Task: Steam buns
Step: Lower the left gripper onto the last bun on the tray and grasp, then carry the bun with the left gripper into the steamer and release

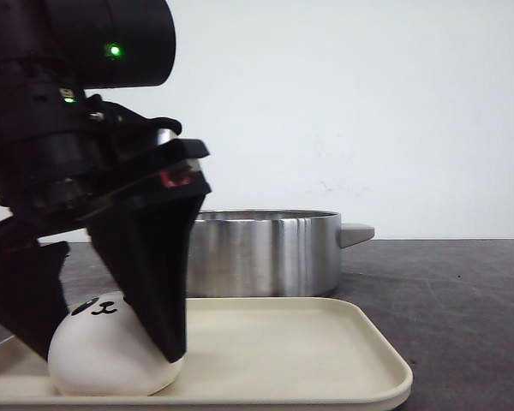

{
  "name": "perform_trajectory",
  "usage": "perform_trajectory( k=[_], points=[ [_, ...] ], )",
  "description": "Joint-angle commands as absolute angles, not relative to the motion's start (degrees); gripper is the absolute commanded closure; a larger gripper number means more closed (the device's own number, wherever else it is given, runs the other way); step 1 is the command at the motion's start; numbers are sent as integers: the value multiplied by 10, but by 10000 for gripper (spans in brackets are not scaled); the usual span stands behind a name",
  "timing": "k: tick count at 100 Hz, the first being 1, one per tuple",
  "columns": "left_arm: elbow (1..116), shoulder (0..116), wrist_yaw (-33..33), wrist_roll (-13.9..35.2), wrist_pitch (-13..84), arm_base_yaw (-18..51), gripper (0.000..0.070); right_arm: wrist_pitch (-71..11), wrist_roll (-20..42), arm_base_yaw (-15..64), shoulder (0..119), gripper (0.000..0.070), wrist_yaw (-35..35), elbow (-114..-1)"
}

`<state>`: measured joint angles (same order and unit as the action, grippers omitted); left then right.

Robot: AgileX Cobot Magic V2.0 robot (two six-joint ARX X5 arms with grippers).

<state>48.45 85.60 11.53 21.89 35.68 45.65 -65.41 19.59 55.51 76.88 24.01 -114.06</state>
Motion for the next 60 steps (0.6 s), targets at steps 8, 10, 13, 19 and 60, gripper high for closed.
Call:
perform_trajectory(
  k=[8,10,13,19,60],
  points=[
    [477,890,99,222,352,463,147,-658,204,562,775,684,241,-1152],
    [477,890,98,222,350,464,161,-659,204,562,775,684,241,-1152],
    [477,891,98,222,347,464,230,-662,203,562,775,684,241,-1152],
    [477,891,96,221,348,465,549,-663,203,562,775,684,241,-1152],
    [584,816,57,215,309,476,700,-670,199,562,775,684,241,-1152]
  ],
)
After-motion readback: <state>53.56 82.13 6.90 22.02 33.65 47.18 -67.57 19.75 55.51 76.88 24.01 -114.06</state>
